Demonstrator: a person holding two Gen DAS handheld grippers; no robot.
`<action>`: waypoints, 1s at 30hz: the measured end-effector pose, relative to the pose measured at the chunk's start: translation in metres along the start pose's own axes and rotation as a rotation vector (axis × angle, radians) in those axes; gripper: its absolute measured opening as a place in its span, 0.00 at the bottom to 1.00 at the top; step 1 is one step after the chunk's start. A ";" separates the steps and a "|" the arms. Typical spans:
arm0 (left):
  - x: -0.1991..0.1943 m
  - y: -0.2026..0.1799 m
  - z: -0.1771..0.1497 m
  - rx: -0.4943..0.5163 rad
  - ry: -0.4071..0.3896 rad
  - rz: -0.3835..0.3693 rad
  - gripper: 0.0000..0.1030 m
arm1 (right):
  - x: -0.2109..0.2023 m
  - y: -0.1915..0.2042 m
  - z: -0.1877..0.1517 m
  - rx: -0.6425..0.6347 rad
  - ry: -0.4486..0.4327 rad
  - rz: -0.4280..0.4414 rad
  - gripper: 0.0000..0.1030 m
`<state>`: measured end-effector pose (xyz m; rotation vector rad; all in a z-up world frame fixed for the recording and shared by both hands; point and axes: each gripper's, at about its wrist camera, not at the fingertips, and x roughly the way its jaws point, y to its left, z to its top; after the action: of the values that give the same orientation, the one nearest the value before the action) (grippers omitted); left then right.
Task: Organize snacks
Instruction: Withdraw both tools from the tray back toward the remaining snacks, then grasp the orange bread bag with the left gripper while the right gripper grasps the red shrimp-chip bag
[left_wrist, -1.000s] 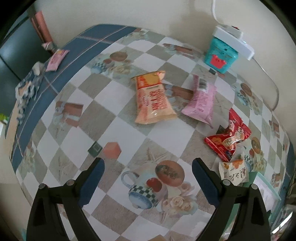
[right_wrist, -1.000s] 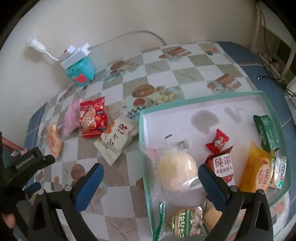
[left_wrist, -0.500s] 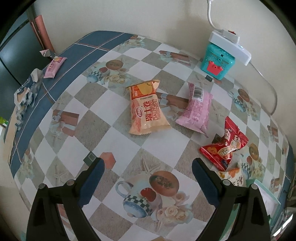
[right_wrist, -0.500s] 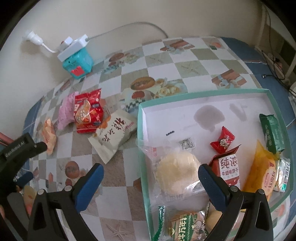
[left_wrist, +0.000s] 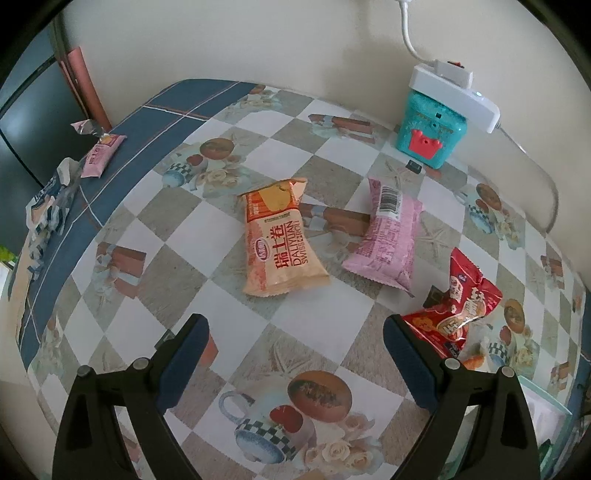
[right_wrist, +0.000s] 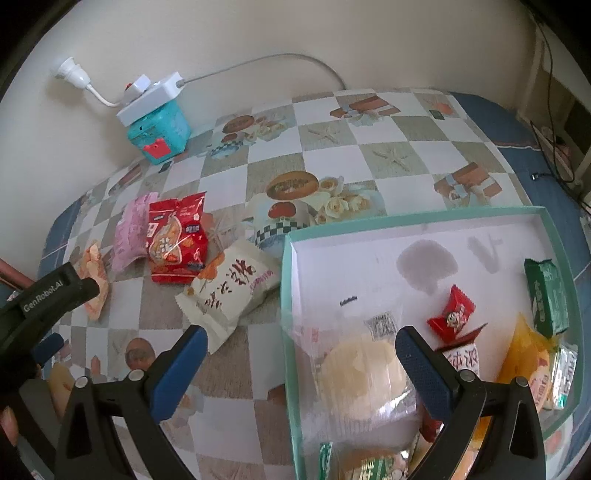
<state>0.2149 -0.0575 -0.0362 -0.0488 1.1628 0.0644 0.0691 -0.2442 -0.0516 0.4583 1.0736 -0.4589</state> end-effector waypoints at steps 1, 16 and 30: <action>0.002 0.000 0.000 -0.004 0.002 0.002 0.93 | 0.002 0.000 0.001 -0.004 -0.001 -0.003 1.00; 0.025 -0.009 0.009 0.002 0.024 -0.120 0.93 | 0.007 0.004 0.020 -0.038 -0.032 0.026 1.00; 0.027 0.029 0.047 0.009 0.074 -0.226 0.93 | 0.011 0.033 0.059 -0.108 -0.012 0.078 1.00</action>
<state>0.2659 -0.0245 -0.0427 -0.1748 1.2252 -0.1434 0.1344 -0.2521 -0.0331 0.3996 1.0598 -0.3328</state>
